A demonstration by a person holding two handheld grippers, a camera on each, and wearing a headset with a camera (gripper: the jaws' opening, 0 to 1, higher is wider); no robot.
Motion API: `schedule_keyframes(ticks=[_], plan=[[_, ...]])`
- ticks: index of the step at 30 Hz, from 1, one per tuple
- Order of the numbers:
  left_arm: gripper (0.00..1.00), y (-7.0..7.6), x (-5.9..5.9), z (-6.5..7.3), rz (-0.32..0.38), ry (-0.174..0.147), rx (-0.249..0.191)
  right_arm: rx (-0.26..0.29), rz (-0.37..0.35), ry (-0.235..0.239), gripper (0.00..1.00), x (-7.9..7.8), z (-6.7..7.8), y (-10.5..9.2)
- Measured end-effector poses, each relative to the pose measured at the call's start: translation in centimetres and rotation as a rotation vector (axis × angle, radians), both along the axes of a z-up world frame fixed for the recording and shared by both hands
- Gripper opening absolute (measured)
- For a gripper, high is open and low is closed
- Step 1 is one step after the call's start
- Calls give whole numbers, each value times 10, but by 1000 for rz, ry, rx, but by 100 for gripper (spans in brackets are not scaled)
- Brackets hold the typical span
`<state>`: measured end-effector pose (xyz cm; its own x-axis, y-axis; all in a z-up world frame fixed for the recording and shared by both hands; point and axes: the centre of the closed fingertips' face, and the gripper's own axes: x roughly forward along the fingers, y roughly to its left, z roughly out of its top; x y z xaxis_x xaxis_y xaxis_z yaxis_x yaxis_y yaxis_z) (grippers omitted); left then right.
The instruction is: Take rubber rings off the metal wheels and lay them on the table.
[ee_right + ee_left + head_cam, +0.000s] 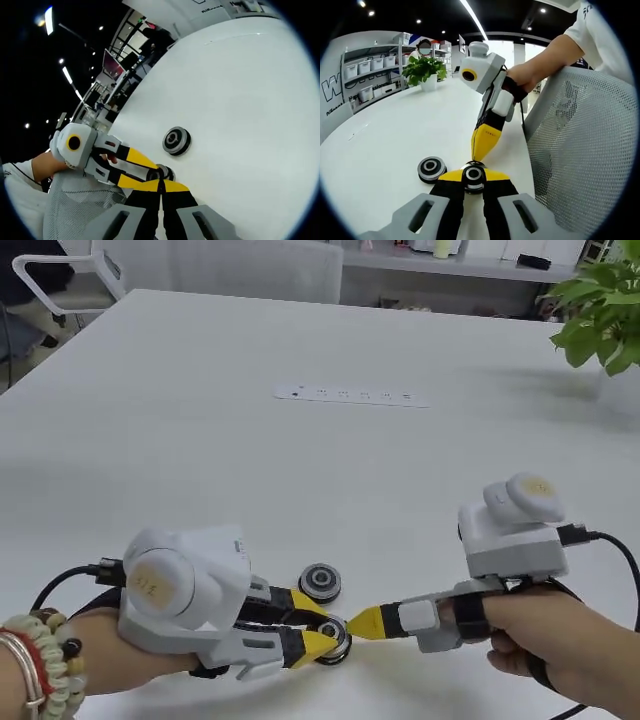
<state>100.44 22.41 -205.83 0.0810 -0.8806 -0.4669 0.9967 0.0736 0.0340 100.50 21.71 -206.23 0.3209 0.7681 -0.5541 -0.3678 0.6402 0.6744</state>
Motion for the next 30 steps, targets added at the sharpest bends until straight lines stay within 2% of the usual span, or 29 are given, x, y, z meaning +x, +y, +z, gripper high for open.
schedule_keyframes(ticks=[15, 21, 30], plan=[[8, 0, 0, 0, -1, -2, 1, 12, 24, -22, 0, -1, 6, 5], [8, -1, 0, 0, 0, -3, 0, -18, 51, -58, 0, -2, 6, 7], [8, -1, 0, 0, -2, -4, 0, -33, 63, -78, 0, -1, 7, 5]])
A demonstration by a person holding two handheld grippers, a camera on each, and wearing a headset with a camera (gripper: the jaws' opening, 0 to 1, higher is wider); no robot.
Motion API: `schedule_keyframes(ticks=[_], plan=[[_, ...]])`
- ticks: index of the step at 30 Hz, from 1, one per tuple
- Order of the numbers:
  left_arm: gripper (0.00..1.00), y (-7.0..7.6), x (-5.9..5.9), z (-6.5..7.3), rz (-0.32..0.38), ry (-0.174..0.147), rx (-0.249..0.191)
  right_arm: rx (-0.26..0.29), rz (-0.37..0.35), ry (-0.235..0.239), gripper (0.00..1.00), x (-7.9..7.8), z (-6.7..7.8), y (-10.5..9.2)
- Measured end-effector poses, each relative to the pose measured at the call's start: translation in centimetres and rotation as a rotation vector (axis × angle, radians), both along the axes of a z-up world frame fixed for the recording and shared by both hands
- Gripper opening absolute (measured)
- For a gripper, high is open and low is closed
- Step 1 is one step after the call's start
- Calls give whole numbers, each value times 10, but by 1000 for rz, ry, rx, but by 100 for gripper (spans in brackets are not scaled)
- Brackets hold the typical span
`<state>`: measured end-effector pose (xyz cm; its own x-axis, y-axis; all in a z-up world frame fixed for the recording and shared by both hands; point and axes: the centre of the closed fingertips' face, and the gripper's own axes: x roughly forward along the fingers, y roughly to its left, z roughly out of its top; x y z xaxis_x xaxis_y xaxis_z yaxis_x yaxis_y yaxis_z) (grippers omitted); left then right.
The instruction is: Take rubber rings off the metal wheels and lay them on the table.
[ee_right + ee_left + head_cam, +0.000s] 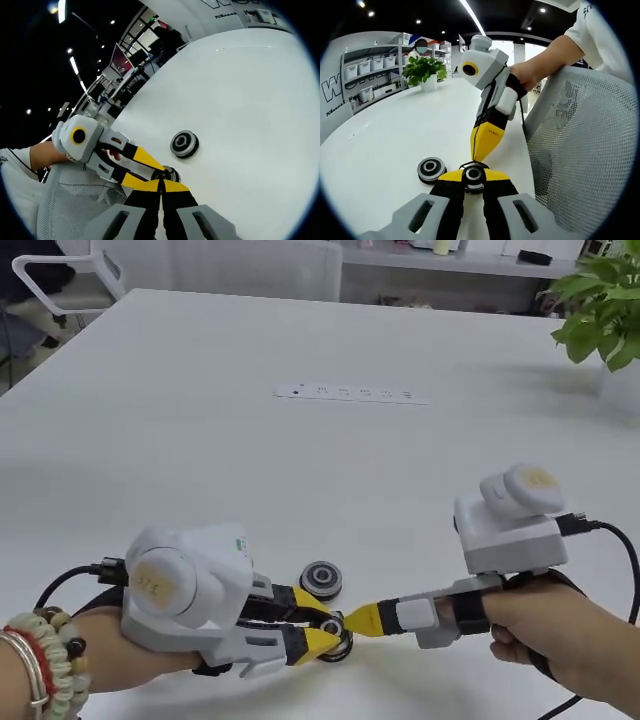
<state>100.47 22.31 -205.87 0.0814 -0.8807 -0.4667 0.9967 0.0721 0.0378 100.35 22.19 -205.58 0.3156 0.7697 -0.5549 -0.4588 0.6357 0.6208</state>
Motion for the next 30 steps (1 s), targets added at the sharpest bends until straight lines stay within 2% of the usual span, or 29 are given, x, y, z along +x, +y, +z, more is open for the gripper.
schedule_keyframes(ticks=[8, 11, 15, 18, 25, 27, 30], plan=[[8, 0, 0, 0, 0, 0, 0, 4, 5, -5, 0, 0, 1, 1], [8, 0, 0, 0, -2, -1, 1, 51, 0, -2, 0, 1, 7, 5], [8, 0, 1, 0, 2, -1, 2, 81, 0, -12, 0, 1, 13, 10], [8, 0, 1, 0, 3, 0, 1, 57, -8, -11, 0, 2, 11, 7], [8, 0, 1, 0, 1, 5, 2, 32, -32, 25, 0, 2, 1, -1], [8, 0, 0, 0, -3, -9, 9, 28, -33, 29, 0, 1, 0, -2], [8, 0, 0, 0, 5, -2, 18, 15, -28, 28, 0, 0, -2, -2]])
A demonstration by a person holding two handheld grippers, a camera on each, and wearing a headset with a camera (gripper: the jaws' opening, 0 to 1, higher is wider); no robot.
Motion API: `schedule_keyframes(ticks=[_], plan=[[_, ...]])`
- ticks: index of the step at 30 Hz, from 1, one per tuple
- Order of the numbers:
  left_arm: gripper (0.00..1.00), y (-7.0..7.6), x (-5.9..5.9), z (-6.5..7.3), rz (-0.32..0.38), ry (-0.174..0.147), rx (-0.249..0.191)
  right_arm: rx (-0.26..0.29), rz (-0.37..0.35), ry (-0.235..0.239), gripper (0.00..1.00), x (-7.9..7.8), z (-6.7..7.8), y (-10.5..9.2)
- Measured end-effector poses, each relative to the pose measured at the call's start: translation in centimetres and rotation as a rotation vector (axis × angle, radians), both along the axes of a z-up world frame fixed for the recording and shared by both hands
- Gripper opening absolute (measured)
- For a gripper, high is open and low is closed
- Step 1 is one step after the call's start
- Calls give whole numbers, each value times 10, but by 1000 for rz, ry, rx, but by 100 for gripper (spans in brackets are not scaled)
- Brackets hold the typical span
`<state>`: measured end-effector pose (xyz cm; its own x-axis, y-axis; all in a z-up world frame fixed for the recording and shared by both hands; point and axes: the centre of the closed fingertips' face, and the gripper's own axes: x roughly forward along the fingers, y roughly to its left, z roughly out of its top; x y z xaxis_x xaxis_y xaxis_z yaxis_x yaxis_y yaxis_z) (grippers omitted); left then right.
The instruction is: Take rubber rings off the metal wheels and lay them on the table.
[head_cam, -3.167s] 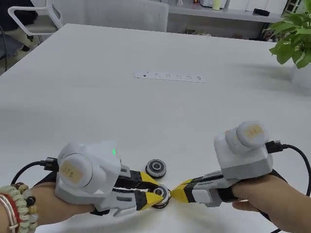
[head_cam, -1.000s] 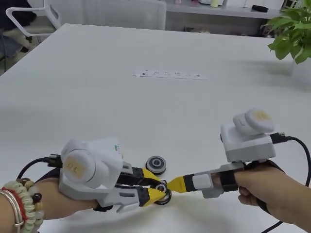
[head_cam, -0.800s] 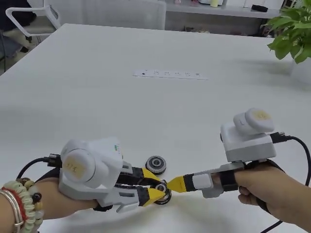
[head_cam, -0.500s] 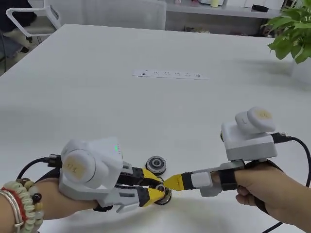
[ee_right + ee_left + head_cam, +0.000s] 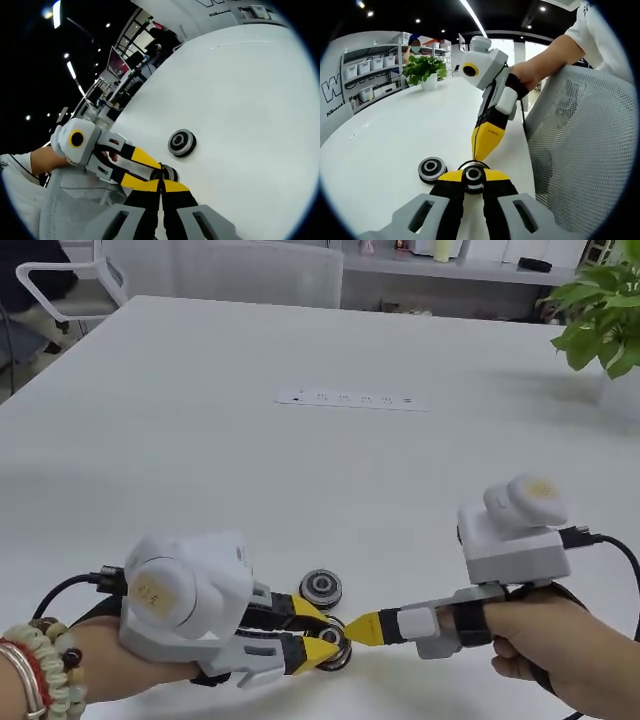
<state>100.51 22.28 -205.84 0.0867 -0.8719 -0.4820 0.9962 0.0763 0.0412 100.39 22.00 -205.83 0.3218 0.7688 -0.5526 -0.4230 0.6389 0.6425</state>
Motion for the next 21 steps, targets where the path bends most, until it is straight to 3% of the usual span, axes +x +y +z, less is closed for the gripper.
schedule_keyframes(ticks=[8, 17, 21], plan=[[8, 0, 0, 0, 11, 4, 25, -14, 15, -9, 0, -2, -2, 1], [9, 2, -2, 1, -21, -18, 66, -15, 19, -7, 0, -3, -2, 2], [18, 3, -6, 3, -53, -19, 69, -16, 13, 4, 0, -3, -5, 0]])
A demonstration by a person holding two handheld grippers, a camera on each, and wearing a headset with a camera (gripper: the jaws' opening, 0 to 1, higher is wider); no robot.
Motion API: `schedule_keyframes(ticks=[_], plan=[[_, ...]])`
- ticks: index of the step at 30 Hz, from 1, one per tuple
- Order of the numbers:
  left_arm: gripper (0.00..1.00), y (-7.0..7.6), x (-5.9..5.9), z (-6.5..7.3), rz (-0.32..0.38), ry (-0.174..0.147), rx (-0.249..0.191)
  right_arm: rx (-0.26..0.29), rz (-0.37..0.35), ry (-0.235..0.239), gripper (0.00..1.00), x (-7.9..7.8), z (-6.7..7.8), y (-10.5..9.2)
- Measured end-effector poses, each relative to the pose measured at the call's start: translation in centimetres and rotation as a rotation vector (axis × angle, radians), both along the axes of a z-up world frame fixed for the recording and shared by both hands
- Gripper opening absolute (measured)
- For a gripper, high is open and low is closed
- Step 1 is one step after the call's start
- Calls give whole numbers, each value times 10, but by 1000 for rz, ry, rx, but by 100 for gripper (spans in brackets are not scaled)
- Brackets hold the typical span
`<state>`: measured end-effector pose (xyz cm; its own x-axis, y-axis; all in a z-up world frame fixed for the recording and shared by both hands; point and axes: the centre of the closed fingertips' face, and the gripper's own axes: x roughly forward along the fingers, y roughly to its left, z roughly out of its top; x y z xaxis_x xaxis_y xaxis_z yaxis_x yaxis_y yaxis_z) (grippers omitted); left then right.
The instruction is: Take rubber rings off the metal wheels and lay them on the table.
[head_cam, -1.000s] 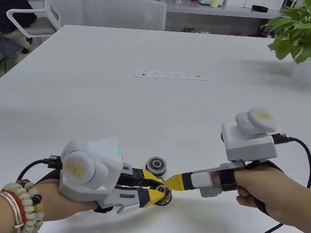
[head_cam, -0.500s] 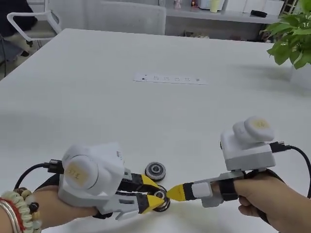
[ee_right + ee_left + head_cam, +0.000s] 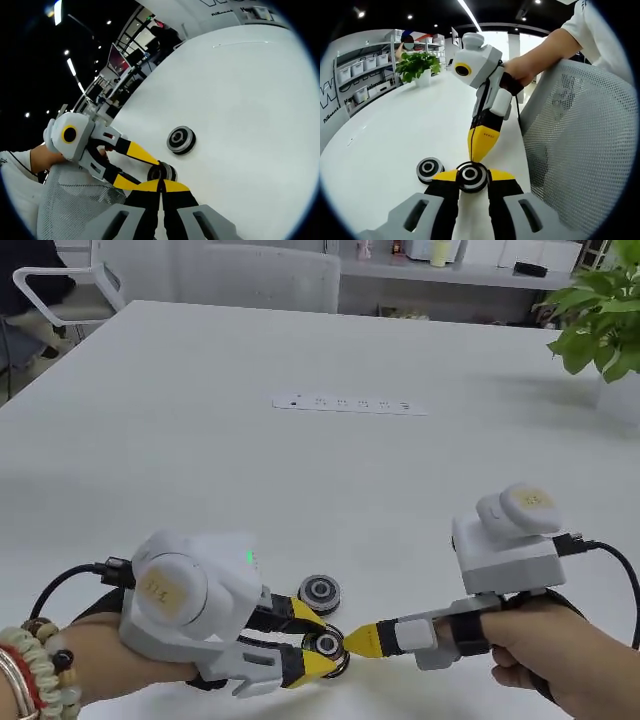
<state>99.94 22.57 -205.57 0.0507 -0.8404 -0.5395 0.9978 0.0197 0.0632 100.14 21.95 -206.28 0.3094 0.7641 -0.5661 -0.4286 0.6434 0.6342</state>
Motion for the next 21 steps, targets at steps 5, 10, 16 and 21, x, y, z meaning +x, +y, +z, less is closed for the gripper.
schedule_keyframes(ticks=[5, 10, 16, 21], plan=[[20, -3, -3, 10, -11, 16, -27, 7, -9, -2, 0, 2, 2, -2], [29, -3, -6, 17, -15, 50, -42, 23, -5, 4, 0, 1, 5, 0], [38, 1, -9, 24, -27, 42, -51, 40, -6, -2, 0, 1, 10, 1], [44, 3, -7, 29, -17, 33, -51, 52, -6, -8, 0, 2, 13, 3]])
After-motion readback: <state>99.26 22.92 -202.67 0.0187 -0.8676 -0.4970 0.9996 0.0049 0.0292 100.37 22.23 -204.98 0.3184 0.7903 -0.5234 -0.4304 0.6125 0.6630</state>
